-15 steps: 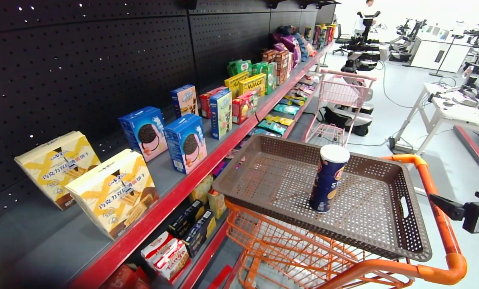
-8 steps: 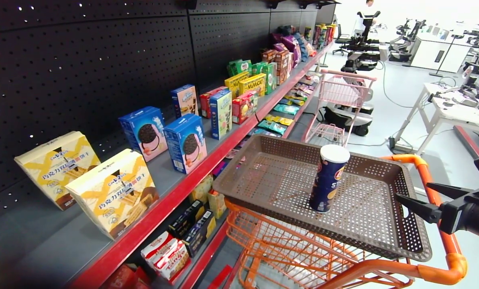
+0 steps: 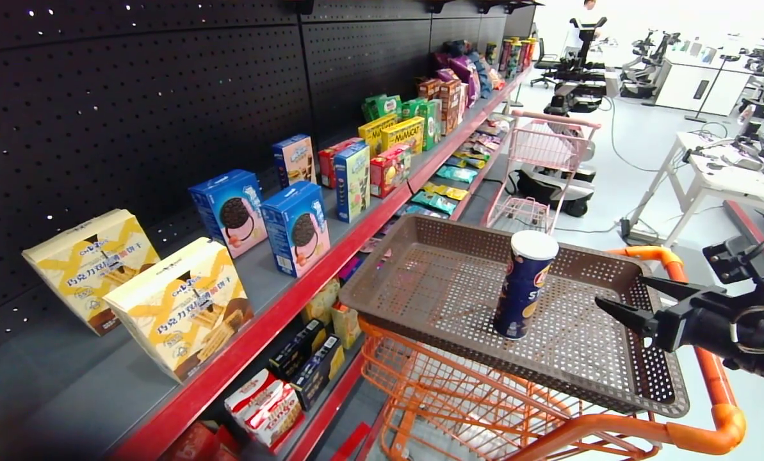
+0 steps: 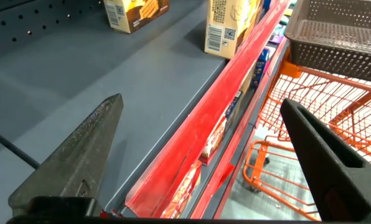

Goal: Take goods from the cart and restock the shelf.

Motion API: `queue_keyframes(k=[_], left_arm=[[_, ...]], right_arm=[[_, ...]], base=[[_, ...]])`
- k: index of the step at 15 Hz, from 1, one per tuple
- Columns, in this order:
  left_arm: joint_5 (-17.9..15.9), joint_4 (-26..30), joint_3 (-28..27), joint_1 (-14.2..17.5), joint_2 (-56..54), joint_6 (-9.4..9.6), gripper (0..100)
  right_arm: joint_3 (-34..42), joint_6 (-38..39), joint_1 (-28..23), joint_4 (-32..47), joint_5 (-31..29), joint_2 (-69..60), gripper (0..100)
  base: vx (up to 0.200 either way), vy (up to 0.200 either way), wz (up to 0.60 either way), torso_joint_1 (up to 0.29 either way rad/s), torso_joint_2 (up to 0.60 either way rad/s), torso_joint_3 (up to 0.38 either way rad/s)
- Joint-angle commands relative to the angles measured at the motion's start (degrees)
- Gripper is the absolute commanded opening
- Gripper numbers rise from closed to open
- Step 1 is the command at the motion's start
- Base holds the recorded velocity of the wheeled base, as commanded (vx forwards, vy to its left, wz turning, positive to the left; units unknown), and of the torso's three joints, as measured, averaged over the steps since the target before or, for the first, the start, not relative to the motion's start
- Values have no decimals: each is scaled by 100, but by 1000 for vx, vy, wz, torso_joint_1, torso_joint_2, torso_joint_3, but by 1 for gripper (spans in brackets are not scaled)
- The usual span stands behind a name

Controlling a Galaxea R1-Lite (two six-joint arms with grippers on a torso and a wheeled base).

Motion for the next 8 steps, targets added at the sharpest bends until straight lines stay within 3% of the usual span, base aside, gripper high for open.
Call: queue_keyframes(k=[1,5,8], left_arm=[[2,0,1,6,0,-1,100],[2,0,1,6,0,-1,100],[2,0,1,6,0,-1,100]], right_arm=[[-58,-4,232,-165,5,585,100],[-462,-31,434,-613,-48,1411,100],[-664,5,522,-472,-65,1437,100]], base=[[0,0,0,0,0,0],[0,0,0,0,0,0],[0,0,0,0,0,0]])
